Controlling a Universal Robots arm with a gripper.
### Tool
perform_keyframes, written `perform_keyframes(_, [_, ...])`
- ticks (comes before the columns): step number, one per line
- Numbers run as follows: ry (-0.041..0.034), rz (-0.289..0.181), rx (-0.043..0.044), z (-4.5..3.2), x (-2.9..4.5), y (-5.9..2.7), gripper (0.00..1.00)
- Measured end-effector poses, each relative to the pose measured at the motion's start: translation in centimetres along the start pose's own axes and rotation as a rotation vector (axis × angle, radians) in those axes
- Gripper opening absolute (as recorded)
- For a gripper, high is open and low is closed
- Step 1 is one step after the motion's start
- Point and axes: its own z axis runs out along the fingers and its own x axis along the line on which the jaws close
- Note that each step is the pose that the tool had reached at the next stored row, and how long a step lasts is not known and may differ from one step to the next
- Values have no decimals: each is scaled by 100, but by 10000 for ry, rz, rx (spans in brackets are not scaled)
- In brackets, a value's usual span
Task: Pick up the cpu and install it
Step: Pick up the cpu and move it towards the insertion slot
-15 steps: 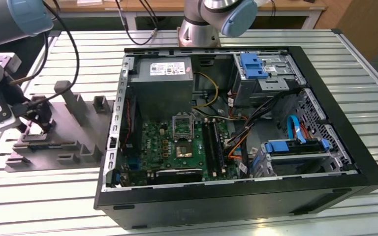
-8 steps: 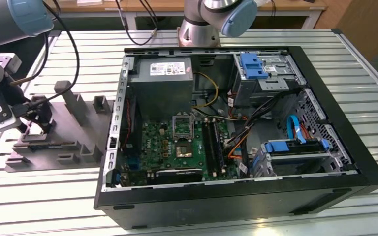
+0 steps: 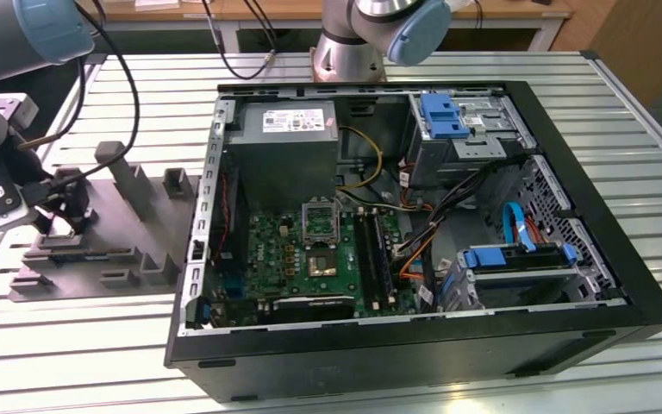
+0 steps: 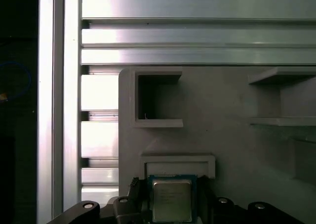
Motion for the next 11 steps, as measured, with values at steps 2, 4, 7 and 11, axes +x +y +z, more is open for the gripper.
perform_keyframes(2, [1,8,13,-1,-4,0,55])
perform_keyframes(4, [1,21,16,-2,-11,0,55])
perform_keyframes(7, [0,38,16,-1,-16,0,55])
perform_keyframes(11, [1,39,16,-5,-17,0,55])
